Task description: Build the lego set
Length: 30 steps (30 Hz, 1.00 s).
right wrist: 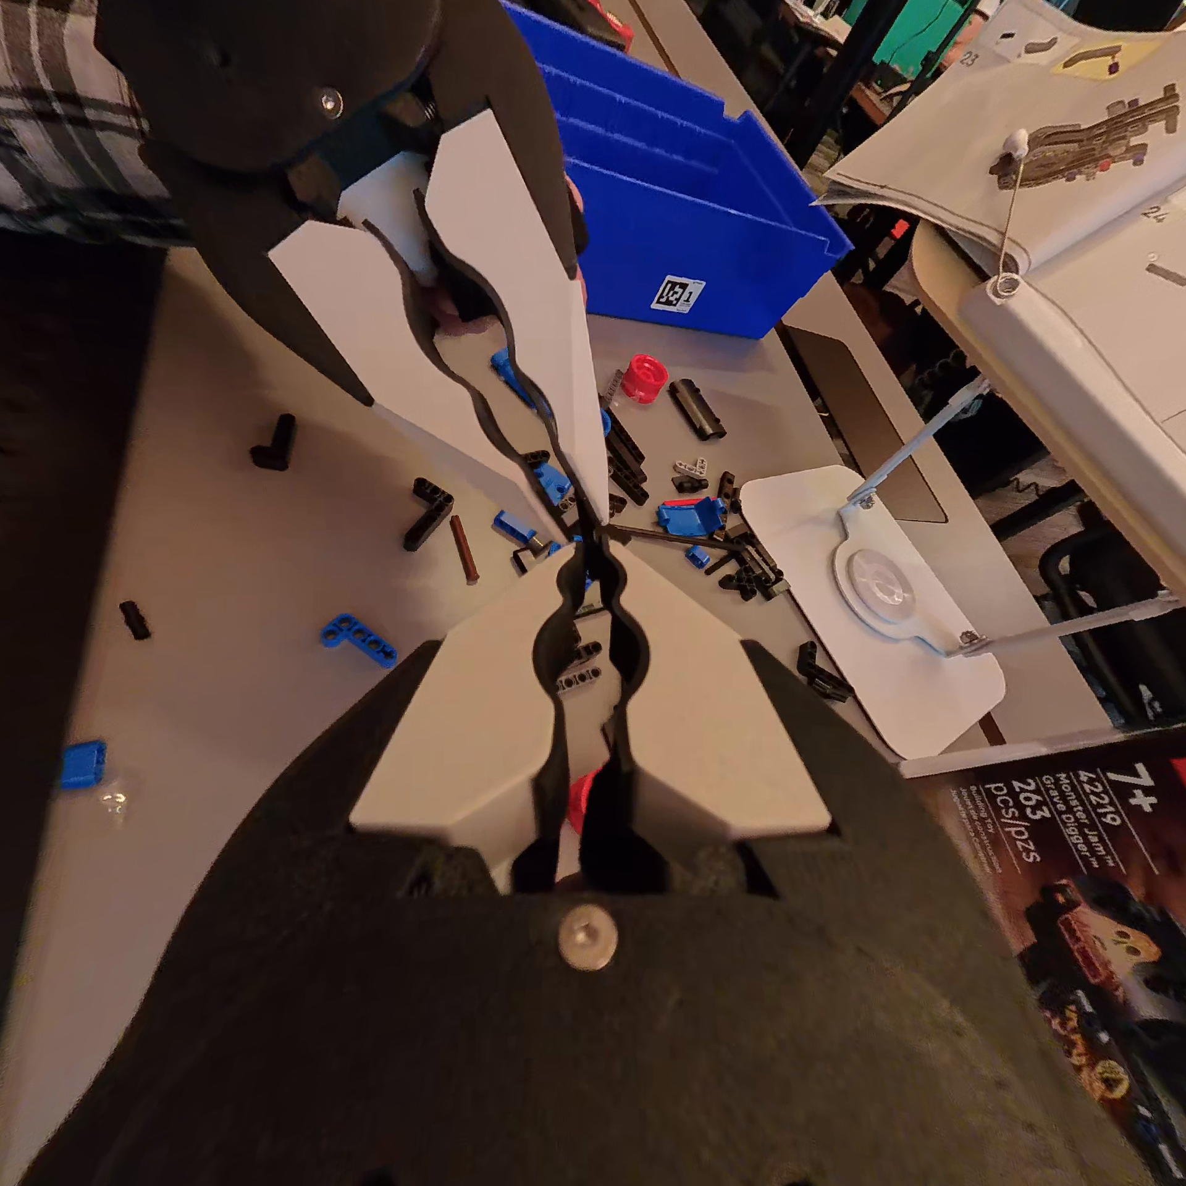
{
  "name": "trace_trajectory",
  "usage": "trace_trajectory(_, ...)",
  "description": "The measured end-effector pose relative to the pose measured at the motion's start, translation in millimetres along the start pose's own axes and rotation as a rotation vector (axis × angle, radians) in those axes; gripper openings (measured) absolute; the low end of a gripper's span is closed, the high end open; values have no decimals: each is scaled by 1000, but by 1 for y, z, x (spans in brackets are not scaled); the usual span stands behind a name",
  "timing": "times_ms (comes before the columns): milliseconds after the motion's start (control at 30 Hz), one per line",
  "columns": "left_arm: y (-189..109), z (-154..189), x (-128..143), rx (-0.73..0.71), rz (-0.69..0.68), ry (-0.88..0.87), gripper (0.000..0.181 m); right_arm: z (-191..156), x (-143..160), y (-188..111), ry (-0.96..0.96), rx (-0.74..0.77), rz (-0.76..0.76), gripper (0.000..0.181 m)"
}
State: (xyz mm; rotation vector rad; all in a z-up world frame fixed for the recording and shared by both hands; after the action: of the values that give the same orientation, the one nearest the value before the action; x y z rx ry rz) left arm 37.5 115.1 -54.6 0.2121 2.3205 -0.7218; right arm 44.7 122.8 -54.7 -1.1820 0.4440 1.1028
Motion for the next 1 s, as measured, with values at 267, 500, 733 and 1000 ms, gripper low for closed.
trace_trajectory(267, 5, 0, 4, -32, -25, 24, 2, 1, 3, 1, 27, -3, 6, 2)
trace_trajectory(500, 6, -2, 6, -59, -35, 34, 4, 2, 2, -1, 54, -7, 26, 2)
trace_trajectory(733, 9, 0, 7, -63, -42, 54, 1, 3, 3, -1, 81, -8, 36, 3)
trace_trajectory(1000, 8, -1, 6, -79, -27, 59, 1, 6, 1, -7, 130, -27, 79, 12)
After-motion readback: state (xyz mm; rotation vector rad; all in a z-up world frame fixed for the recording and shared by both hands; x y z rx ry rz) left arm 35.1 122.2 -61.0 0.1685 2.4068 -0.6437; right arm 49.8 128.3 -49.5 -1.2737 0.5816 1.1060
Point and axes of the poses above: each gripper's, where its closed fingertips meet, y out along the fingers, x out of its underside, z = x × y across the jaws, the point moved 1 cm from there along -y, back along the fingers, and after that the axes turned 6 degrees about -z, right-handed, at the moved point
